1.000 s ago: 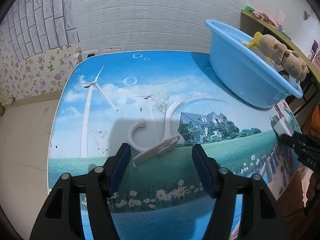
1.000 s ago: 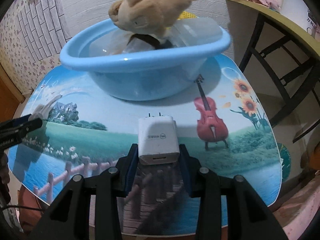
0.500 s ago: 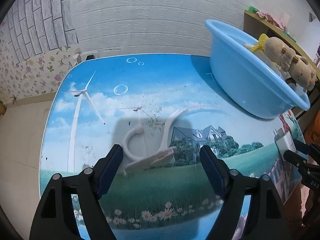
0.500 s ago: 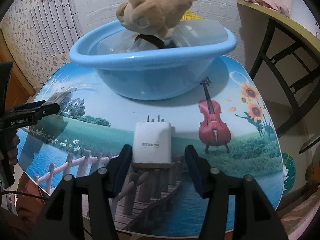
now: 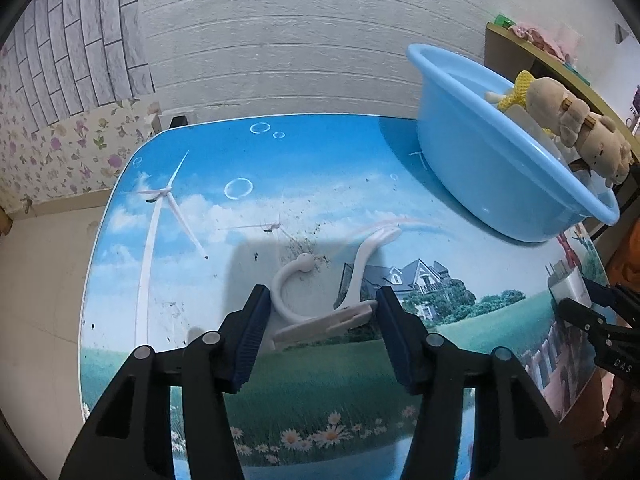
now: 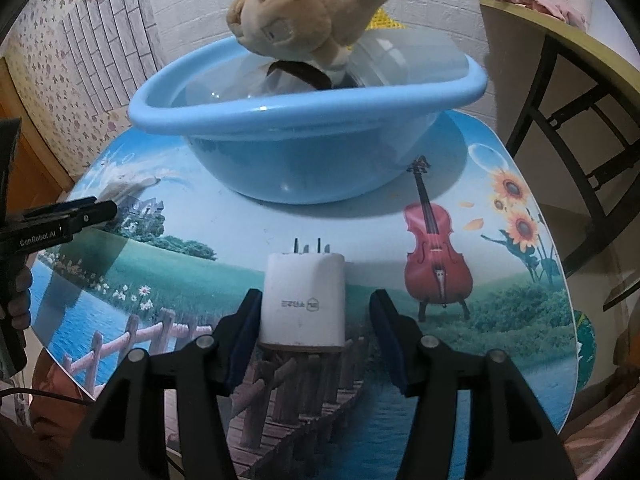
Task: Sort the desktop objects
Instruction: 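Lift the white charger and white cable up off the table, then carry the charger and cable over the blue basin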
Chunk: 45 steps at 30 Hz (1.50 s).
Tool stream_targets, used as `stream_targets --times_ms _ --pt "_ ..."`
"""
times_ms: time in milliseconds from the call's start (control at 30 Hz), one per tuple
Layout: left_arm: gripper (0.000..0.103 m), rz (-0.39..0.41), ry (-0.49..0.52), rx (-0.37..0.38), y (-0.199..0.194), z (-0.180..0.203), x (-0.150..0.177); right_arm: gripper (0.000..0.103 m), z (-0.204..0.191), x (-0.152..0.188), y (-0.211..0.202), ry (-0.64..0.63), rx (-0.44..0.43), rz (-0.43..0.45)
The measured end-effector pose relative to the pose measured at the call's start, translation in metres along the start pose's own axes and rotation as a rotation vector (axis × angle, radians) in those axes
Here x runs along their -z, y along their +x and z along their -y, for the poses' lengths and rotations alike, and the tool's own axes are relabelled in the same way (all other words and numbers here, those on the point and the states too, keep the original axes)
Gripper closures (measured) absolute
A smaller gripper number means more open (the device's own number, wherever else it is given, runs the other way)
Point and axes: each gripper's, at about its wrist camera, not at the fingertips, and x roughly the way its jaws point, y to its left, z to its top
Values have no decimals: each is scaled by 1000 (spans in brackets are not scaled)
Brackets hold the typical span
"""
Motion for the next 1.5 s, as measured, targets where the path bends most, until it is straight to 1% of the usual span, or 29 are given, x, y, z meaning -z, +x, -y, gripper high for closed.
stream_targets --times_ms 33,67,100,200,367,633,867,933,1100,1500 --pt "49 2 0 0 -1 0 1 61 0 0 -1 -2 -9 7" --pt "49 2 -2 0 -2 0 2 65 0 0 -2 -7 -15 11" --pt "49 1 -4 1 -2 0 3 65 0 1 -2 -13 -3 12" --pt "49 1 -1 8 -7 2 6 65 3 2 -4 1 -18 8" --pt "49 19 7 17 -18 9 7 65 8 1 -12 20 -27 28" --pt "49 84 32 38 -51 24 -2 65 6 -3 -36 6 -45 79" --pt "49 120 55 54 -69 33 -8 65 3 -4 -48 -7 -52 65" --pt "49 126 55 54 -73 36 -10 65 0 -5 -54 -29 -41 68" --pt "49 144 64 56 -83 42 -11 65 0 -9 -66 -27 -48 84" --pt "49 168 86 66 -94 52 -13 65 4 -11 -76 -13 -57 109"
